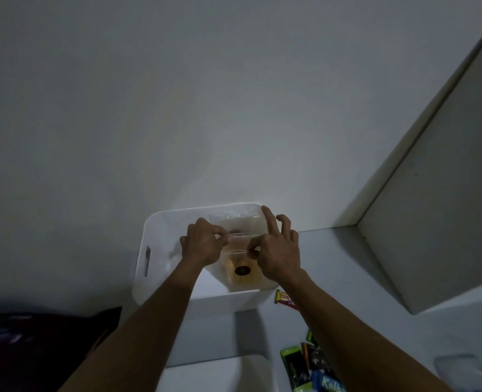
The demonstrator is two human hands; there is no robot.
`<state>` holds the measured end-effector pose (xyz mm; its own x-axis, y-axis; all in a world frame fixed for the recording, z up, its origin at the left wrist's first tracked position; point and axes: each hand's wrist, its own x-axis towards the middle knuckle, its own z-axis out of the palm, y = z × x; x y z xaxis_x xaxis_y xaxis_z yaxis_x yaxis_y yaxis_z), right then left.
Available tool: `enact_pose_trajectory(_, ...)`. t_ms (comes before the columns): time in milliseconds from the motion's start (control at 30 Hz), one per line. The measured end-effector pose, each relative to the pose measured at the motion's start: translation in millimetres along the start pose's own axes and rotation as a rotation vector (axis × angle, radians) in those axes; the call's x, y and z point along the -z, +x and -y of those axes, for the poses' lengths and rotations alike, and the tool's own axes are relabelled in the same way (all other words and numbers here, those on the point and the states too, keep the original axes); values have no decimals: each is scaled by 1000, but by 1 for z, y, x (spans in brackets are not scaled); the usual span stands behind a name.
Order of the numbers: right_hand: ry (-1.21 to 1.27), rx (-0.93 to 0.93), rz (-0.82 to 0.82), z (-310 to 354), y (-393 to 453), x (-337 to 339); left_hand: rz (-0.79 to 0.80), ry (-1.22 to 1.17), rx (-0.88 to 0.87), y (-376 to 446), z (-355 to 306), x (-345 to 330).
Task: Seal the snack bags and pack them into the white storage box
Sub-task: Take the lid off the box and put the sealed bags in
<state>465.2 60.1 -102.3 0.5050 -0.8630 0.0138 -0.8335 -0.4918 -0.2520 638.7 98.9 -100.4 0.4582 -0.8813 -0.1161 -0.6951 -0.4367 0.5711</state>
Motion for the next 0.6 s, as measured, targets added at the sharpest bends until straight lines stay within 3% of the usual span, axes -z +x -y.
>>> enact_pose_trajectory(367,-5,-58,86,-19,35,-41,35,-56,71,26,20,-46)
enact_pose_trajectory(600,42,-37,97,-23,42,-42,-23,-143,1,27,23,-46)
